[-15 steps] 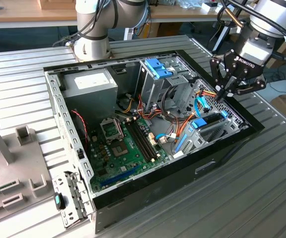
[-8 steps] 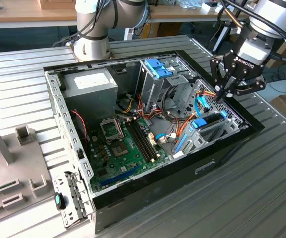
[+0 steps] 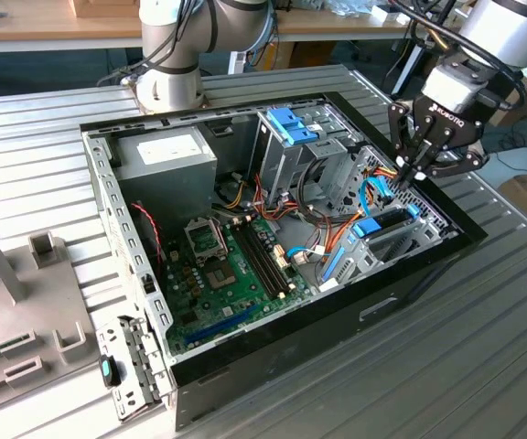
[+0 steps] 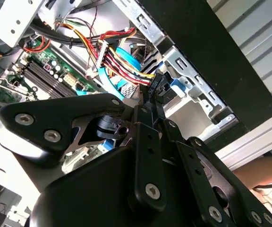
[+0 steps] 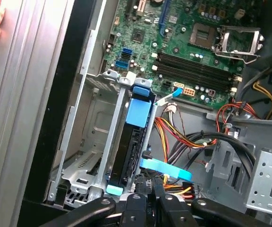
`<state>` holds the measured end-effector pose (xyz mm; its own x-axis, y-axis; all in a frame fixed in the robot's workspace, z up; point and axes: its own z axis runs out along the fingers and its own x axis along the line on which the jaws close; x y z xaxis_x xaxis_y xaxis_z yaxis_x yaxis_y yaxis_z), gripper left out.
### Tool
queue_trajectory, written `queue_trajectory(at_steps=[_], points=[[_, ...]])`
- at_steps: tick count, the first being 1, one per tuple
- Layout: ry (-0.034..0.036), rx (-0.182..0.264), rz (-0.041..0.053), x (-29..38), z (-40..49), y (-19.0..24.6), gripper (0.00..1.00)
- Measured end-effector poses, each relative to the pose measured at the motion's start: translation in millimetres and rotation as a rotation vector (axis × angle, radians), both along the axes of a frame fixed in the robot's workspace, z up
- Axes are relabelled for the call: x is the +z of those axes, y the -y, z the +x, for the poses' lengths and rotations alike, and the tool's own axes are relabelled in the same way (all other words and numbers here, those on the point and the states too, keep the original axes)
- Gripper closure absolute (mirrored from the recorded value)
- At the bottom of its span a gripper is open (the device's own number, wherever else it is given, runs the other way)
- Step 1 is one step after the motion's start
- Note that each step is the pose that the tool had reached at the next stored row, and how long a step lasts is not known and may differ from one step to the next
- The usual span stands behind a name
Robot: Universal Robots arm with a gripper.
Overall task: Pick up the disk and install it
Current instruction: 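Insert the first disk wire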
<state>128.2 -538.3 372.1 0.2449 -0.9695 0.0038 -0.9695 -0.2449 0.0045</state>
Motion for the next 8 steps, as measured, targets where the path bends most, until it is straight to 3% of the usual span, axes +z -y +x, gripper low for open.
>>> queue_trajectory(at_steps=[3, 5, 8], points=[[0.0, -0.028, -0.0002, -0.9, -5.0, 0.1, 0.83], [0.0, -0.074, -0.0019, -2.2, -5.1, 0.2, 0.83], [0.0, -0.099, -0.0027, -2.8, -5.1, 0.1, 0.83]])
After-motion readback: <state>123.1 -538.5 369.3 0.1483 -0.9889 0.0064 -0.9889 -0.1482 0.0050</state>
